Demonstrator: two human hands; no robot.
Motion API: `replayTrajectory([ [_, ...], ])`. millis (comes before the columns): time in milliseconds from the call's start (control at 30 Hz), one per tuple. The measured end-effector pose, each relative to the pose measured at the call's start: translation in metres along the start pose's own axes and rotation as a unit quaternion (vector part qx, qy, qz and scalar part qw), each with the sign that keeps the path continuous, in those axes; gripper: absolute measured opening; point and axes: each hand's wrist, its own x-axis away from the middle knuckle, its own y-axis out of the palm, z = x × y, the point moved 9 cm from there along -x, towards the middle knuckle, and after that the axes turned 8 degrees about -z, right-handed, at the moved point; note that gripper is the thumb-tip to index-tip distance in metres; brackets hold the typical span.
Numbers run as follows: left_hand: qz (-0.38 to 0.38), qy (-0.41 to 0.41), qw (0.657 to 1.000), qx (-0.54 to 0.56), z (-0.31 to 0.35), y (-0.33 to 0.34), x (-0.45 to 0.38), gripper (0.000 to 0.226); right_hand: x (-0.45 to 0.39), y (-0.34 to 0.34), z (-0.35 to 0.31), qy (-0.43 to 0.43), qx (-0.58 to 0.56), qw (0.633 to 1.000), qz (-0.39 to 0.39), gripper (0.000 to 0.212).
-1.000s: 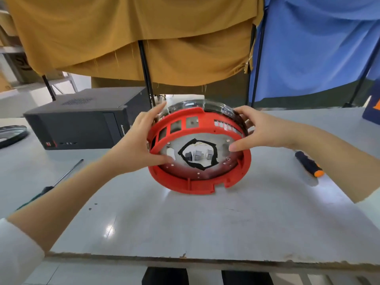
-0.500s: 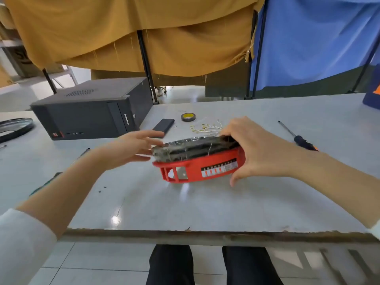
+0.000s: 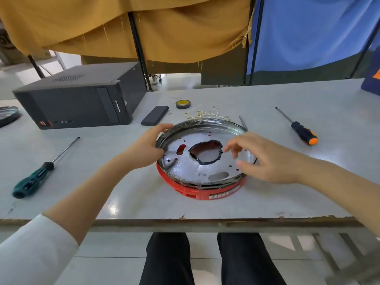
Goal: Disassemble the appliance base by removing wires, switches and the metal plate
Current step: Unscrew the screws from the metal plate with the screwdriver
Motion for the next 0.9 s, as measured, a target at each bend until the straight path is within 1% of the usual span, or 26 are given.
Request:
replayTrajectory([
  [67,-0.016,-0.002,1.000,0.020,-0.002,-0.001,0.001,0.074,-0.016,-0.010,0.017,0.042,0.002,0.999,0.026,0.030],
  [133,-0.034,-0.012,0.999,0.028,-0.006,-0.001,0.000,0.075,-0.032,-0.013,0.038,0.105,0.041,0.993,0.030,0.041],
  [200,-0.034,-0.031,0.999,0.024,-0.011,-0.002,-0.005,0.070,-0.043,-0.011,0.057,0.151,0.056,0.987,0.021,0.050],
  [233,-0.021,-0.043,0.999,0.022,-0.013,-0.005,-0.008,0.064,-0.047,-0.009,0.064,0.164,0.056,0.985,0.016,0.052],
  [300,0.024,-0.065,0.998,0.001,-0.013,-0.010,-0.019,0.051,-0.051,-0.006,0.073,0.169,0.056,0.984,0.011,0.054],
  [333,0.044,-0.076,0.996,-0.028,-0.009,-0.011,-0.027,0.046,-0.053,-0.007,0.076,0.166,0.053,0.985,0.017,0.053],
  [400,0.065,-0.094,0.988,-0.100,0.002,-0.008,-0.045,0.042,-0.052,-0.014,0.082,0.160,0.048,0.985,0.048,0.049],
  [467,0.068,-0.091,0.984,-0.136,0.013,0.002,-0.063,0.040,-0.048,-0.026,0.094,0.170,0.049,0.979,0.097,0.042],
  [533,0.076,-0.085,0.980,-0.162,0.019,0.011,-0.074,0.038,-0.039,-0.038,0.115,0.206,0.043,0.968,0.137,0.037],
  [600,0.092,-0.080,0.974,-0.191,0.022,0.016,-0.079,0.045,-0.027,-0.046,0.143,0.267,0.047,0.951,0.150,0.037],
  [733,0.115,-0.063,0.968,-0.214,0.023,0.026,-0.085,0.053,-0.003,-0.050,0.190,0.396,0.144,0.899,0.117,0.041],
  [800,0.119,-0.060,0.967,-0.218,0.022,0.029,-0.088,0.054,0.007,-0.049,0.205,0.442,0.167,0.876,0.096,0.042],
  [867,0.121,-0.055,0.966,-0.223,0.022,0.030,-0.090,0.054,0.012,-0.049,0.216,0.459,0.174,0.867,0.090,0.045],
  [900,0.122,-0.053,0.966,-0.223,0.021,0.030,-0.090,0.054,0.011,-0.050,0.217,0.451,0.189,0.867,0.095,0.047],
])
